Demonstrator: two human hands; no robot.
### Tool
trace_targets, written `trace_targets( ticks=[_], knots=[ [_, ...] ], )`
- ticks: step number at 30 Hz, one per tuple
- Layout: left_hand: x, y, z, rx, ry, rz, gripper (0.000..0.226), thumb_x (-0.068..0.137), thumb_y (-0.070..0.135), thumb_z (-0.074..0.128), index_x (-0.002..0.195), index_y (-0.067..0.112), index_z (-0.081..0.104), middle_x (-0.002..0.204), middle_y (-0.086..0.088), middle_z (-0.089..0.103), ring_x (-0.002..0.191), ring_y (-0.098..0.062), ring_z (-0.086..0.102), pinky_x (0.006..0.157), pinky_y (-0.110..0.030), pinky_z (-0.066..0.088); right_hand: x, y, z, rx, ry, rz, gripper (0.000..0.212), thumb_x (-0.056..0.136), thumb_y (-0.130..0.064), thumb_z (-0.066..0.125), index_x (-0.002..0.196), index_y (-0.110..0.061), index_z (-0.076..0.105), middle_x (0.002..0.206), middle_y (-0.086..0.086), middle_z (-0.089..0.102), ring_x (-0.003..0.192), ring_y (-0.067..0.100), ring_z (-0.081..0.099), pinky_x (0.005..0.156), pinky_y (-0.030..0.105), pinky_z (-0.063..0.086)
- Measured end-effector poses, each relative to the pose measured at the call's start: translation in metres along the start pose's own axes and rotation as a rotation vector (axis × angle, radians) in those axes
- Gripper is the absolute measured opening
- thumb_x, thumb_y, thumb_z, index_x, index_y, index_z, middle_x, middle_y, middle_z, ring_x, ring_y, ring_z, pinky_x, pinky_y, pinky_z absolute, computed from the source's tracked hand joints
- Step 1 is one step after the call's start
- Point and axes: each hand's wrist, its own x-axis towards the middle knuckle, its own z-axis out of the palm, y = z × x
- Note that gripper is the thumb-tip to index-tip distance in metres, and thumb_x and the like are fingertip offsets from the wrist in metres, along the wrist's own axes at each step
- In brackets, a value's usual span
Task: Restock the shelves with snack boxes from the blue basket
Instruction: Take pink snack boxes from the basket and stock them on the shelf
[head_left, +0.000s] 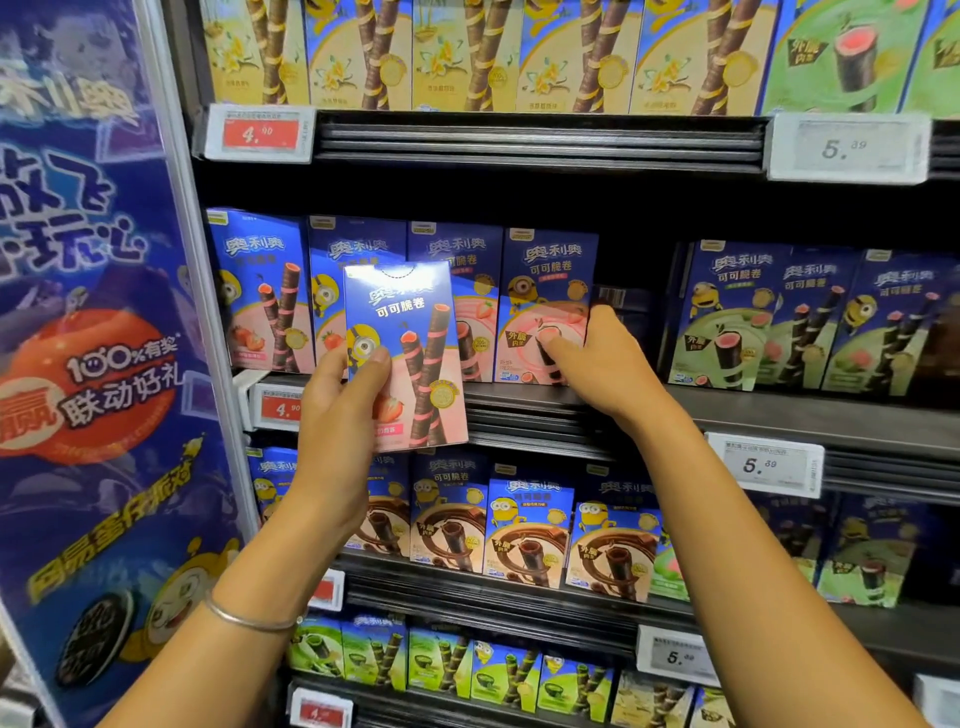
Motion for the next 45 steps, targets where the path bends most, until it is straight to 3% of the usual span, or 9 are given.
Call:
trace_targets(
  ticks=[5,9,13,26,30,36,38,41,45],
  knots=[
    [0.006,-0.001,-0.006,0.011,-0.007,0.007,0.03,0.094,0.031,0.062,0.114,0.01,0.067,0.107,-0.011,0.071,0.099,-0.034,0.067,0.095,-0.062,0.053,0.014,0.003,-0.01,0.352,-0.087,0.147,0.043,0.081,-0.043,0.08,0.103,-0.014,0.057,0.101,-0.001,0.067,0.092,0.01,0.063,0.065,0.027,0.043],
    [0.009,-0.004,-0.009,0.045,-0.013,0.03,0.016,0.103,0.023,0.057,0.109,0.013,0.068,0.103,-0.004,0.075,0.092,-0.024,0.074,0.082,-0.044,0.061,0.022,0.005,-0.011,0.445,-0.186,0.183,0.042,0.077,-0.036,0.086,0.098,-0.011,0.061,0.097,0.001,0.078,0.097,0.016,0.07,0.075,0.035,0.055],
    [0.008,-0.004,-0.005,0.023,-0.003,0.009,0.028,0.104,0.023,0.058,0.118,-0.001,0.06,0.105,-0.013,0.067,0.097,-0.033,0.065,0.096,-0.067,0.051,0.019,0.003,-0.009,0.445,-0.214,0.161,0.048,0.081,-0.034,0.083,0.114,-0.007,0.06,0.106,0.007,0.077,0.104,0.023,0.073,0.101,0.054,0.053],
    [0.011,-0.011,-0.006,-0.007,-0.015,-0.008,0.028,0.101,0.024,0.059,0.118,0.001,0.061,0.105,-0.014,0.067,0.096,-0.033,0.064,0.091,-0.057,0.052,0.016,0.002,-0.012,0.391,-0.219,0.099,0.041,0.086,-0.035,0.079,0.117,-0.01,0.067,0.107,0.002,0.077,0.104,0.018,0.073,0.101,0.047,0.054],
    [0.011,-0.013,-0.006,-0.019,-0.03,-0.005,0.023,0.093,0.03,0.063,0.11,0.015,0.065,0.102,-0.013,0.064,0.094,-0.031,0.06,0.086,-0.051,0.049,0.015,0.004,-0.01,0.41,-0.2,0.087,0.024,0.086,-0.033,0.08,0.099,-0.018,0.067,0.094,-0.005,0.079,0.091,0.01,0.075,0.093,0.041,0.058],
    [0.011,-0.014,-0.008,-0.011,-0.046,0.01,0.022,0.093,0.032,0.063,0.109,0.017,0.067,0.103,-0.011,0.068,0.095,-0.031,0.064,0.088,-0.052,0.051,0.013,0.009,-0.016,0.482,-0.193,0.139,0.051,0.074,-0.042,0.087,0.11,-0.017,0.061,0.11,0.0,0.076,0.11,0.017,0.069,0.097,0.046,0.055],
    [0.01,-0.015,-0.009,-0.003,-0.048,0.024,0.015,0.099,0.027,0.06,0.109,0.017,0.067,0.103,-0.011,0.068,0.095,-0.031,0.064,0.088,-0.052,0.051,0.011,0.008,-0.017,0.45,-0.148,0.154,0.064,0.072,-0.049,0.086,0.118,-0.015,0.056,0.116,-0.002,0.072,0.108,0.011,0.066,0.082,0.034,0.053],
    [0.01,-0.015,-0.008,0.035,-0.071,0.039,0.014,0.105,0.023,0.057,0.111,0.018,0.068,0.108,-0.011,0.074,0.097,-0.031,0.07,0.088,-0.049,0.056,0.002,0.002,-0.017,0.415,-0.022,0.148,0.059,0.079,-0.052,0.08,0.117,-0.015,0.052,0.116,-0.001,0.066,0.094,0.003,0.063,0.064,0.022,0.046],
    [0.006,-0.014,0.007,0.074,-0.143,0.103,0.022,0.104,0.026,0.057,0.121,0.015,0.065,0.114,-0.001,0.076,0.104,-0.021,0.074,0.084,-0.038,0.062,-0.026,-0.011,-0.012,0.438,0.358,-0.032,0.047,0.088,-0.049,0.072,0.115,-0.015,0.054,0.12,0.008,0.059,0.1,0.012,0.063,0.08,0.026,0.053]
  ],
)
